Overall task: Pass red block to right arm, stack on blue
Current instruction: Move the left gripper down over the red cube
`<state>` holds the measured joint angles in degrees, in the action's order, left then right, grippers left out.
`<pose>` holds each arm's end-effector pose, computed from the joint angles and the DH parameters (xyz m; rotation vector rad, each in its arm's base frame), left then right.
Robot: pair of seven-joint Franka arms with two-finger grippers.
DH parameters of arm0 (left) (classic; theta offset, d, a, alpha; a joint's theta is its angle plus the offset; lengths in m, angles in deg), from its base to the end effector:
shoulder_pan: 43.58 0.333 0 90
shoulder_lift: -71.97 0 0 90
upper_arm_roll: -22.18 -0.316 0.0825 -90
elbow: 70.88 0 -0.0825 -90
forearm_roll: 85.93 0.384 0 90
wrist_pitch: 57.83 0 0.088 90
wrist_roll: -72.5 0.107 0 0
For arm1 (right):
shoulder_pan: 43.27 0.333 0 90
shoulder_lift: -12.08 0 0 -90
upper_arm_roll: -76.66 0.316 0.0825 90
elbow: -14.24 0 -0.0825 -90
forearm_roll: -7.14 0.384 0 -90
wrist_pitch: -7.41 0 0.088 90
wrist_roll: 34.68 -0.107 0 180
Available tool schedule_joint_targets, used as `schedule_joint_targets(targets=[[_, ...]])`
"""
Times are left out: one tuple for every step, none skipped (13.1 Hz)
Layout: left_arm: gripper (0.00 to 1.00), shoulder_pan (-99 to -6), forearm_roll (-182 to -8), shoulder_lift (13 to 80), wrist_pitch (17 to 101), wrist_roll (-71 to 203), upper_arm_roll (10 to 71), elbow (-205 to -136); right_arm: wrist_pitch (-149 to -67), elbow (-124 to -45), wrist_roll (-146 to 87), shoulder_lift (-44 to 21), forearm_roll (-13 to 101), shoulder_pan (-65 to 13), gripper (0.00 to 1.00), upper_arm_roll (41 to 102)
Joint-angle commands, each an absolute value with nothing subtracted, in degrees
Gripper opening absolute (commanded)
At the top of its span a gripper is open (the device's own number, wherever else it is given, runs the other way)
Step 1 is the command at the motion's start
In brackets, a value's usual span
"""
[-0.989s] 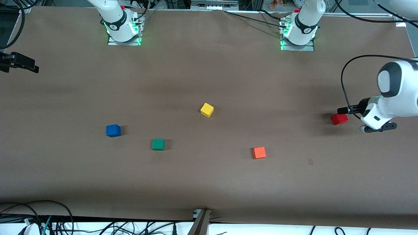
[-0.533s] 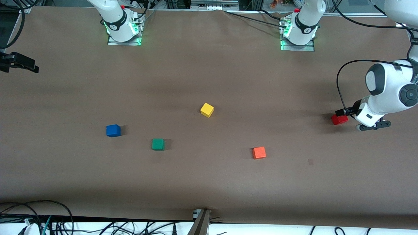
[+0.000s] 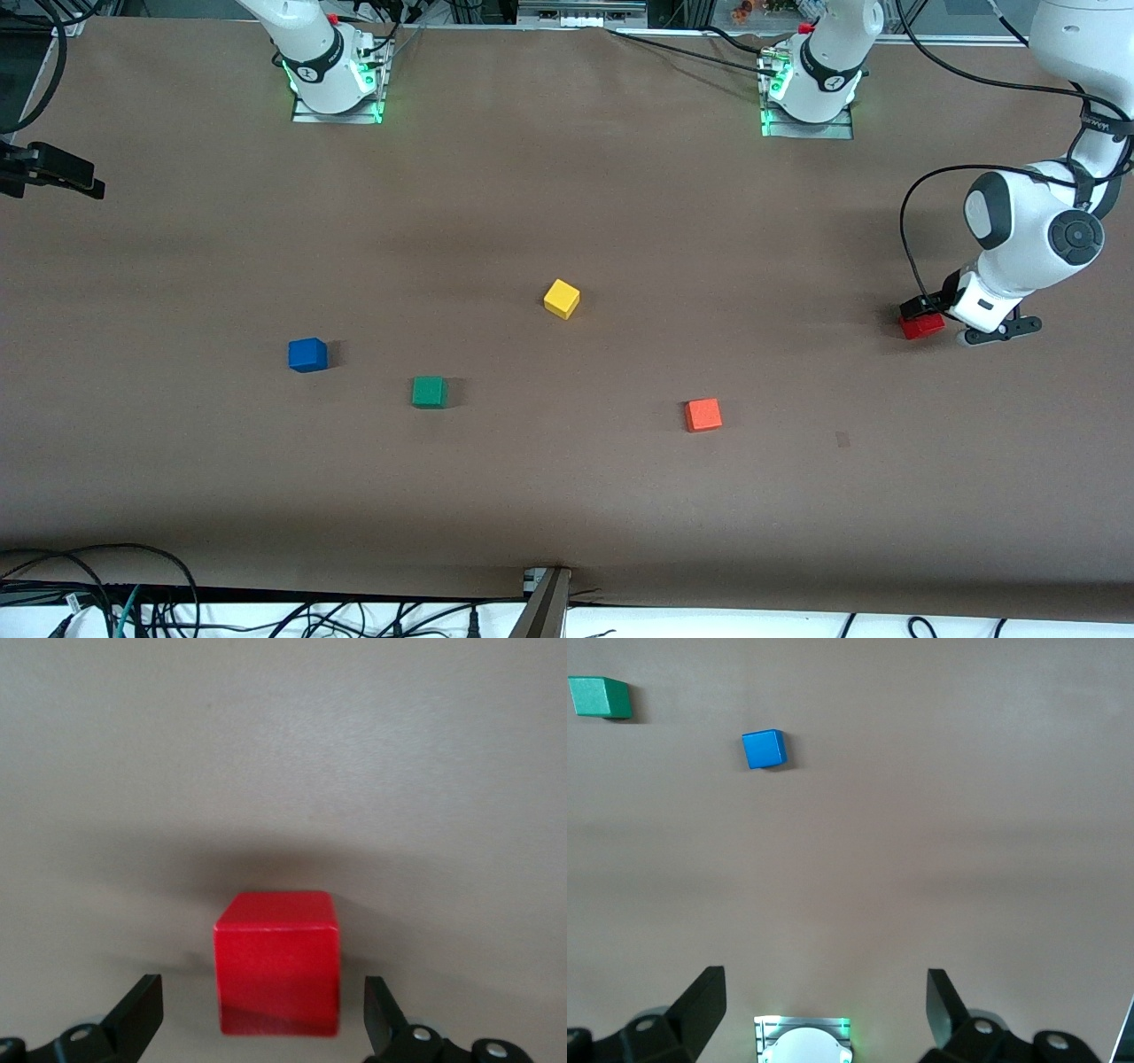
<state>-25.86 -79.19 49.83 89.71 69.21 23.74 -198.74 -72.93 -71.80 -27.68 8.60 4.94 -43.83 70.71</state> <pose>0.5214 0.1487 0.1927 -3.0727 -0.3715 0.0738 0.5506 -0.0656 0.6097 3.1057 0.0075 -0.2552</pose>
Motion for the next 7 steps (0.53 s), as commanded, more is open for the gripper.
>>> schedule_joint_targets(targets=[[1.0,-25.1,-78.5,48.1,91.3,68.5,24.3,-198.5,-72.7,-70.6,-27.3,8.1,4.9,-44.1,1.0,70.8],[1.0,-25.1,-78.5,47.4,91.3,68.5,24.3,-198.4,-72.7,-70.6,-27.3,8.1,4.9,-44.1,1.0,70.8],[0.95,-25.1,-78.5,47.4,91.3,68.6,24.5,-198.4,-72.7,-70.6,-27.3,8.1,4.9,-44.1,1.0,70.8],[0.94,-25.1,-78.5,47.5,91.3,69.1,24.6,-198.0,-72.7,-70.6,-27.3,8.1,5.0,-44.1,1.0,70.8],[0.83,-25.0,-78.5,47.4,91.3,69.4,24.6,-197.6,-72.7,-70.6,-27.3,8.1,5.0,-44.1,1.0,70.8],[0.66,-25.0,-78.5,47.2,91.3,69.5,24.6,-197.6,-72.7,-70.6,-27.3,8.1,5.0,-44.1,1.0,70.8],[0.56,-25.0,-78.5,47.0,91.3,69.4,24.6,-197.5,-72.7,-70.6,-27.3,8.1,5.0,-44.1,1.0,70.8]])
